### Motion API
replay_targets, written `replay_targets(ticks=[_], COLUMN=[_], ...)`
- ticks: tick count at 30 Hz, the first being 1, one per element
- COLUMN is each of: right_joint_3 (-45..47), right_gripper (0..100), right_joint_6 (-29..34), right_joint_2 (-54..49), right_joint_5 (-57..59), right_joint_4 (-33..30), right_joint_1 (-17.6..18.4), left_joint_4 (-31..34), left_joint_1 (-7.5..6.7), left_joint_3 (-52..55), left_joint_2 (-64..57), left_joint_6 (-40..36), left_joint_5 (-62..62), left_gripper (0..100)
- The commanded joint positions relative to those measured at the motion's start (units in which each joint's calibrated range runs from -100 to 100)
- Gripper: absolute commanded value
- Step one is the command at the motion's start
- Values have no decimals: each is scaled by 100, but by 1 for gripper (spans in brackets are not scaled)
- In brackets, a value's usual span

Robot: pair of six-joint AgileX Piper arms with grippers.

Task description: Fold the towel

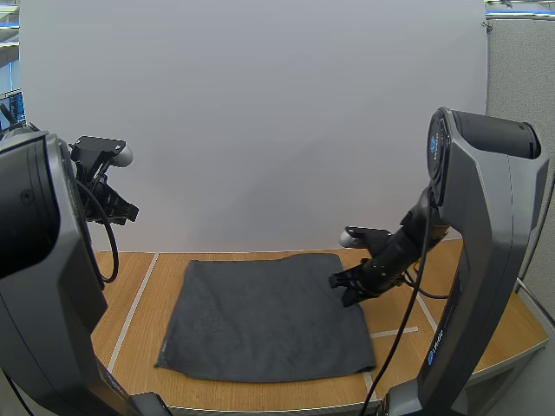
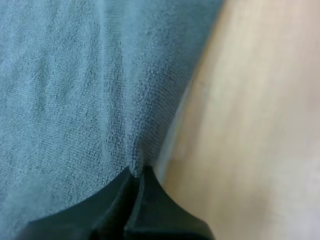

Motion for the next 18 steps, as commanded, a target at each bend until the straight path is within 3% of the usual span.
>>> replay_targets(ticks=[1,18], right_joint_3=[18,18], right_gripper=[0,0], right_joint_6=[-180,-181], right_joint_2=[-94,-94], right_joint_5=[95,254], right_joint_4=[-103,161], right_joint_1=[-123,-162], left_joint_4=[-21,-21], left_joint_1=[3,3], left_joint_3=[7,7], left_joint_2=[-22,-22], left_joint_6=[-44,-44], left_joint_5=[61,61], left_gripper=[0,0])
